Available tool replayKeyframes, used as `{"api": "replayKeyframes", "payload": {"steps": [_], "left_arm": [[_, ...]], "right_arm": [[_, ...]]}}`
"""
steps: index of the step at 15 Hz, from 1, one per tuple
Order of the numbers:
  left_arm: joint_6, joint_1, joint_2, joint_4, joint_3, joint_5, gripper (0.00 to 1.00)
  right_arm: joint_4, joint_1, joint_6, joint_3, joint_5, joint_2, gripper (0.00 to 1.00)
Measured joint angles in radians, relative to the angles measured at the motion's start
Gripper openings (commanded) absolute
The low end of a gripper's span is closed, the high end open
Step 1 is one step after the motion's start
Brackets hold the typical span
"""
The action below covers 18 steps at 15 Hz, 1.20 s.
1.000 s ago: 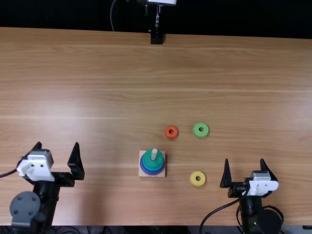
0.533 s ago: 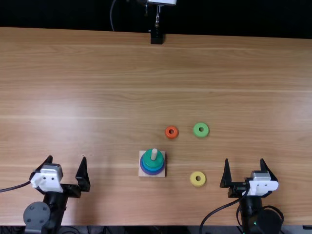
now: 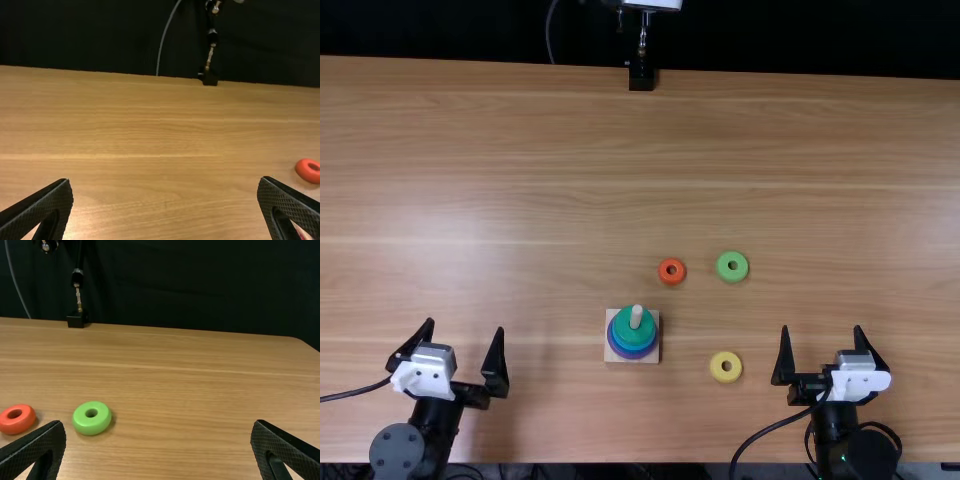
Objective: Build the Hanoi tower: stack the rings onto the peg from bottom to top in this color order: purple, dark blue, light blue, dark green, light green, yellow, orange.
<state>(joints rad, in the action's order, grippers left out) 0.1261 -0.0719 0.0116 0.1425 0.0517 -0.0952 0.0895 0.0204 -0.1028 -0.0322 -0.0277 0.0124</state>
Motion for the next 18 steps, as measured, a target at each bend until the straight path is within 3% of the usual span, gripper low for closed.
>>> {"api": "replayKeyframes", "payload": {"steps": [2, 4, 18], "left_arm": [[-0.050, 0.000, 0.000, -0.001, 0.000, -0.019, 1.00], [-0.073, 0.000, 0.000, -0.001, 0.000, -0.021, 1.00], [-0.096, 0.000, 0.000, -0.006, -0.002, -0.023, 1.00]], "right_arm": [[0.000, 0.000, 0.000, 0.000, 0.001, 0.000, 1.00], [0.000, 0.000, 0.000, 0.000, 0.000, 0.000, 1.00], [0.000, 0.000, 0.000, 0.000, 0.000, 0.000, 1.00]]}}
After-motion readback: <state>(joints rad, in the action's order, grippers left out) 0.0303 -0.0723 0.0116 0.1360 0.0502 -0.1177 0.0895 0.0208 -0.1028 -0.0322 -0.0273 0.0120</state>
